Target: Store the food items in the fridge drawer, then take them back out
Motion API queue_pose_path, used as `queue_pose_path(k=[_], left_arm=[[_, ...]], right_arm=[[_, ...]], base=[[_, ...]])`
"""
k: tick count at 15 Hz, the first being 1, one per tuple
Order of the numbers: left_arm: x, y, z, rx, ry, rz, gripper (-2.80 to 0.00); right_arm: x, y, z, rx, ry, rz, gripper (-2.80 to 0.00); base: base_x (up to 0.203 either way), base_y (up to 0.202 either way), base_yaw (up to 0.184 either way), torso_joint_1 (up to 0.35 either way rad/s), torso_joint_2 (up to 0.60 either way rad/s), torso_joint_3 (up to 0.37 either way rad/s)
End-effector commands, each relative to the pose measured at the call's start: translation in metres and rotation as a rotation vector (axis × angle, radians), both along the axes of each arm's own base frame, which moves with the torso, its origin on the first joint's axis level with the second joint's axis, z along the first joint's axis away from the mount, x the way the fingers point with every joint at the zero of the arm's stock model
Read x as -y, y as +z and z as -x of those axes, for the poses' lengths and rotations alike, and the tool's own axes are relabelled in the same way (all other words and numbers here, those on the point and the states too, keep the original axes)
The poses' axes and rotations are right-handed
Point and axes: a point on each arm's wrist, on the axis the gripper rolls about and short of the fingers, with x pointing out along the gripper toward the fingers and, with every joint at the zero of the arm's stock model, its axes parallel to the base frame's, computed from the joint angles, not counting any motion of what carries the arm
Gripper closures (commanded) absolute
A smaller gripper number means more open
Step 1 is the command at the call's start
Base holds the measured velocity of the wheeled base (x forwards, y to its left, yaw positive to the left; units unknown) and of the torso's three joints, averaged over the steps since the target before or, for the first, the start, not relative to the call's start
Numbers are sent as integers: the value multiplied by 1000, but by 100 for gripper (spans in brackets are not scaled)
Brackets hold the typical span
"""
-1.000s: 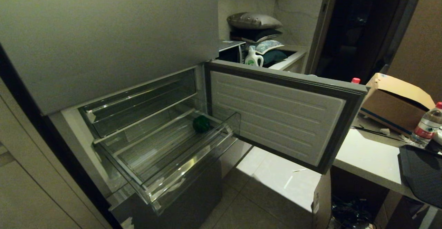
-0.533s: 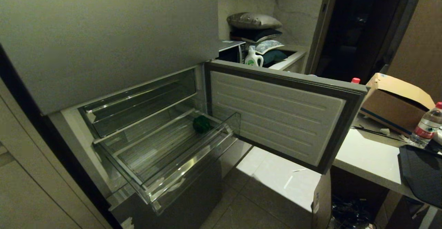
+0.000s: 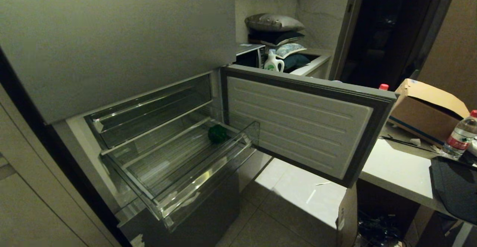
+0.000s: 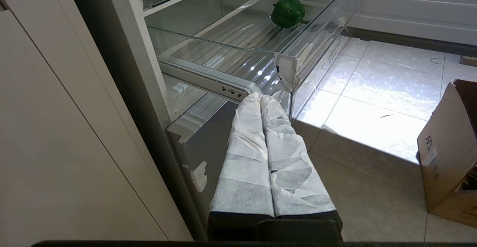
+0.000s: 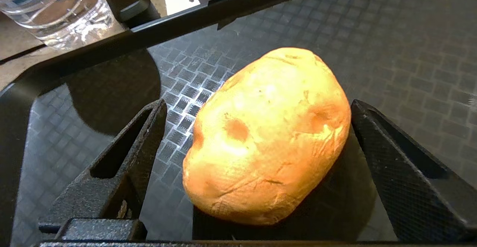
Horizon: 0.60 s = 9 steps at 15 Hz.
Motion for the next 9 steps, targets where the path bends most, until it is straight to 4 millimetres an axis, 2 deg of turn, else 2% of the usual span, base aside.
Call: queue_pose_path(k=[1, 2, 8, 9], left_arm=[[0, 0, 0, 0, 0, 0, 0], [0, 0, 0, -1, 0, -1, 0], [0, 0, 0, -2, 0, -1, 0], [0, 0, 0, 0, 0, 0, 0]], right_arm=[[1, -3, -1, 3, 1, 1, -280], [1, -3, -1, 3, 1, 1, 0], [2, 8, 0, 12, -2, 8, 0], [1, 21, 1, 27, -5, 24, 0]], base=[[0, 0, 0, 0, 0, 0], [0, 0, 0, 0, 0, 0], [0, 0, 0, 0, 0, 0], [0, 0, 0, 0, 0, 0]])
